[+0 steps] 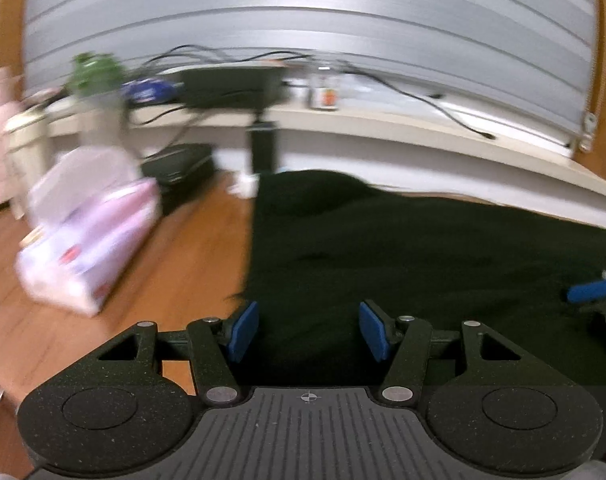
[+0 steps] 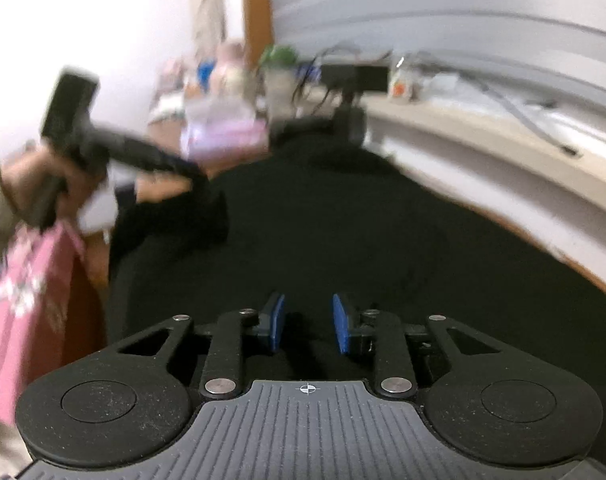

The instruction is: Fold clothes

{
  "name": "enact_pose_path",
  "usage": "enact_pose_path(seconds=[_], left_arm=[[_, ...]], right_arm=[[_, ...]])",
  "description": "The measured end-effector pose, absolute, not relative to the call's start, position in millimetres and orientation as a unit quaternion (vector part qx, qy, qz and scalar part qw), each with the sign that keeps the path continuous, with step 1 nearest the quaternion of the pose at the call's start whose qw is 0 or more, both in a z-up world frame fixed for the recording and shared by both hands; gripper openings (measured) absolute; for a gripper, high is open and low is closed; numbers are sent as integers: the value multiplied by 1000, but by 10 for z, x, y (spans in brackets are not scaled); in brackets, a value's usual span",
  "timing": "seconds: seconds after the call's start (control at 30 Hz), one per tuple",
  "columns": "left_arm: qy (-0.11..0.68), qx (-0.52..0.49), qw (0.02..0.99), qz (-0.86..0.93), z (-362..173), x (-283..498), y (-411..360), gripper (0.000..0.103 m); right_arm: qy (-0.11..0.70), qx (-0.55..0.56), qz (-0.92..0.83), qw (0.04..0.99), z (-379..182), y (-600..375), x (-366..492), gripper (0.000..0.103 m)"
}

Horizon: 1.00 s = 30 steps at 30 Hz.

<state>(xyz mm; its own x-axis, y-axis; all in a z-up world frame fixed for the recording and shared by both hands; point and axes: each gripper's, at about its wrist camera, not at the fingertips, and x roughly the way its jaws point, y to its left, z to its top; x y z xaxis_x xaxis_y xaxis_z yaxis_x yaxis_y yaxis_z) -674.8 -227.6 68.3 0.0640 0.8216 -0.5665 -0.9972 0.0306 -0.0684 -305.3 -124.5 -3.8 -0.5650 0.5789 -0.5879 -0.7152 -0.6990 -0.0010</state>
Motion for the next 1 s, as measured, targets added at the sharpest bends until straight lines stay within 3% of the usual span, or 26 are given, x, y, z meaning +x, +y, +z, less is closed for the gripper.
enact_pose_path(seconds=[0.1,0.37,0.7,0.83,1.0], left_arm=[[179,-243,684,664,631,-6936,-2434,60],[161,-260,692,654,458,-7013,-2635,60],[159,-251,685,665,420,-6867,-2663,63],[160,-230,687,671,544,-6718,-2604,63],[123,-191,695,683,791,-6473,-2609,65]], right_arm=[[118,-298,871,373,-142,-1250,-3036,27],[116,-270,868,401,65,-1653,-2461,43],[106,-268,769,571,17,-2150,-1053,49],[97,-293,694,651,-8,-2429,-357,59],[131,-323,666,660,-88,-2609,129,67]])
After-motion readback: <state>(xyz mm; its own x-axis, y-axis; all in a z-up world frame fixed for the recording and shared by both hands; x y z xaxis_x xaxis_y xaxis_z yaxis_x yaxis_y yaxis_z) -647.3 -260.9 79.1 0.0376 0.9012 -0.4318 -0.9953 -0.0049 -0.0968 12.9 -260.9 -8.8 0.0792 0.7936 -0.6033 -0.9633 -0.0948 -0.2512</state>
